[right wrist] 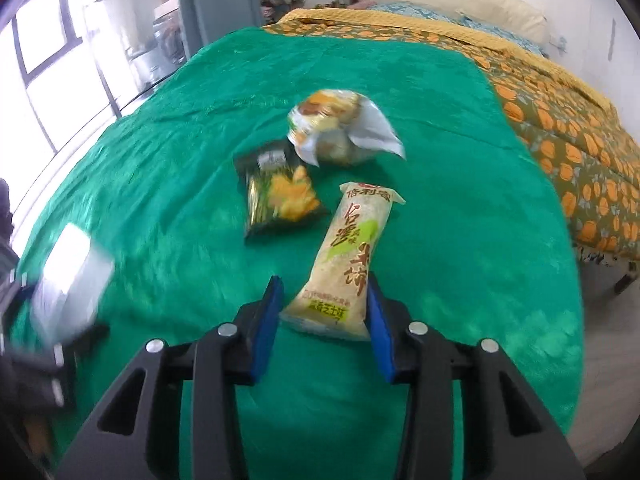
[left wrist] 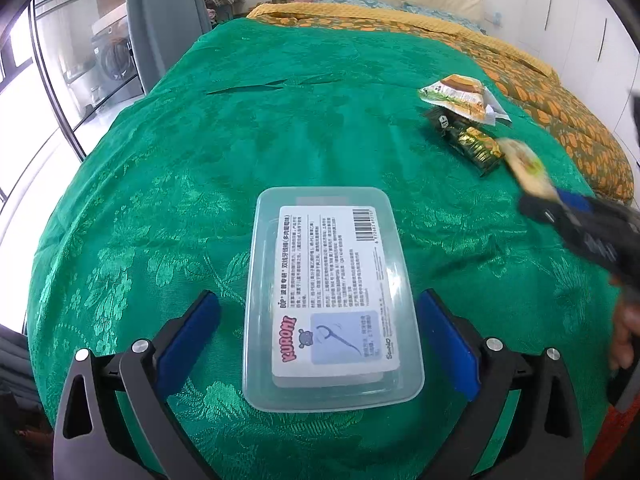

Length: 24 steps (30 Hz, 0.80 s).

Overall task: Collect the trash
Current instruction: 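Reach the right tool toward the cream snack stick packet and grasp it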

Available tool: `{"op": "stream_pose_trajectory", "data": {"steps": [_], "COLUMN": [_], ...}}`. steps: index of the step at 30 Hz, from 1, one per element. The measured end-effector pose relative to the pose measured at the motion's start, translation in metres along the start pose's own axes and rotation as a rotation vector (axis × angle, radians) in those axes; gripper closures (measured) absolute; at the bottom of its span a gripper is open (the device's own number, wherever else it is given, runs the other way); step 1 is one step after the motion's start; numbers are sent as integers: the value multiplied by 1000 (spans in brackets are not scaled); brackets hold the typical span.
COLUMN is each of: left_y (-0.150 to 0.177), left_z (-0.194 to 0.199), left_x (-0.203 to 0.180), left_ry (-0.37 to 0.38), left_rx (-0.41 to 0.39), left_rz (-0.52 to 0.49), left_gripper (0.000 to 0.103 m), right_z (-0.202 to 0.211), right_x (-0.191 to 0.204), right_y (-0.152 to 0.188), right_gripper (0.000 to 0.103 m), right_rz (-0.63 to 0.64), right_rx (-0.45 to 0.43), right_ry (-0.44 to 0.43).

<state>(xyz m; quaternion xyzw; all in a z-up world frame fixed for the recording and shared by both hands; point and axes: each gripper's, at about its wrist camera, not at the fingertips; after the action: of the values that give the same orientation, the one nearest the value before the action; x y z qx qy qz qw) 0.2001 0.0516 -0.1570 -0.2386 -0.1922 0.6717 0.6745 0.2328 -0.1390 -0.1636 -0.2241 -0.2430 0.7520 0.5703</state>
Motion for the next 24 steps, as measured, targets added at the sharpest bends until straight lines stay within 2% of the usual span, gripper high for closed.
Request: {"op": "stream_pose_trajectory", "data": {"steps": [6, 9, 11, 12, 13, 14, 16, 18, 24], "left_y": [0, 0, 0, 0, 0, 0, 0, -1, -9], "left_z": [0, 0, 0, 0, 1, 2, 8, 11, 12], "left_x": [0, 0, 0, 0, 1, 3, 15, 24, 22], "left_ry": [-1, -1, 0, 7, 21, 41, 136, 181, 175], "left_rx": [0, 0, 0, 1, -1, -3, -11, -7, 27], "left_rz": [-1, -1, 0, 2, 6, 11, 41, 58, 39], "left_gripper": [6, 6, 6, 6, 6, 6, 6, 6, 6], "right_z": [40, 54, 58, 60, 61, 62, 63, 65, 60], "right_x": [-1, 2, 3, 2, 2, 3, -3, -8, -9], "right_y": [46, 64, 71, 74, 77, 79, 82, 80, 60], "right_gripper": [63, 63, 61, 56, 39, 30, 30, 30, 30], "right_rz": [159, 199, 186, 173, 159, 144, 113, 90, 48], "right_rx": [17, 22, 17, 12, 9, 7, 7, 17, 46], "right_ry": [-109, -122, -121, -116, -112, -111, -123, -120, -96]}}
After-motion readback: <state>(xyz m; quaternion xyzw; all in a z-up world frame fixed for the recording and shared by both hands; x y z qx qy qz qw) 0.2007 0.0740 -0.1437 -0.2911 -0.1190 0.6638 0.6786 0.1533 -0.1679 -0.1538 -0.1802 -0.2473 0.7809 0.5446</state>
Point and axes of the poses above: each gripper's, at about its wrist camera, not at the fingertips, and z roughly against the way its jaws point, x to its left, y to its underside, and after that the axes turned 7 degrees about z, right-handed
